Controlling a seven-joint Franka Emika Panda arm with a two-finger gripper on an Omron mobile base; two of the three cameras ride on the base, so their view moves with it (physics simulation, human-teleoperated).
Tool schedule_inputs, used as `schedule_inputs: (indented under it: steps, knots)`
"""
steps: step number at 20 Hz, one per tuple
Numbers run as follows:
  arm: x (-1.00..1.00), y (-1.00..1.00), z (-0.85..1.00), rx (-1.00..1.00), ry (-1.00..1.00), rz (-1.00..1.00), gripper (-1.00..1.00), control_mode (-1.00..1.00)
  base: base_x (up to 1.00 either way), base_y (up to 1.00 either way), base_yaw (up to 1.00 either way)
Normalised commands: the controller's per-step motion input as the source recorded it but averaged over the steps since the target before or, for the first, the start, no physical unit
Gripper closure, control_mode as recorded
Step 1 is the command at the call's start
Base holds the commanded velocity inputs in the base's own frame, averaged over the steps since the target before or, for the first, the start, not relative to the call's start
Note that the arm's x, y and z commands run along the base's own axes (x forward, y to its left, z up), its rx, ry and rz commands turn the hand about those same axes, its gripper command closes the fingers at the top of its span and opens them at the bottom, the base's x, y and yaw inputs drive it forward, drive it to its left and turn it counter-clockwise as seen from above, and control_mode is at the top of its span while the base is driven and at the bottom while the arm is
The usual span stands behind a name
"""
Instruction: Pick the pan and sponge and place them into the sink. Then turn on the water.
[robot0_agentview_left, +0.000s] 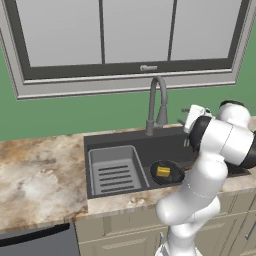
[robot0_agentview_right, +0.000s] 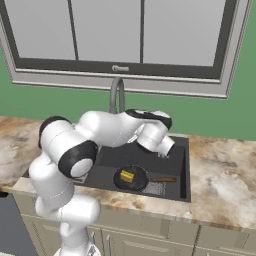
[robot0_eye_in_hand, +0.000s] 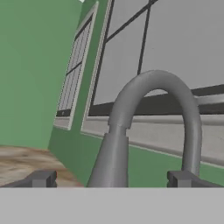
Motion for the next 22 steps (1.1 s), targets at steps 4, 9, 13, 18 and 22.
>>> schedule_inputs:
  steps: [4,9,13,18,22]
  knots:
    - [0.24,0.07,-0.01,-0.19,0.03,0.04,-1.0,-1.0,0.0,0.0,0.0]
    - [0.23,0.08,-0.08,-0.18,0.1,0.03,-1.0,-1.0,0.0,0.0,0.0]
    - [0.21,0.05,-0.16,-0.09,0.21,0.03,-1.0,-1.0,0.0,0.0,0.0]
    - [0.14,0.02,-0.1,-0.01,0.24,0.07,-1.0,-1.0,0.0,0.0,0.0]
    - [0.14,0.03,-0.08,0.07,0.19,0.11,-1.0,-1.0,0.0,0.0,0.0]
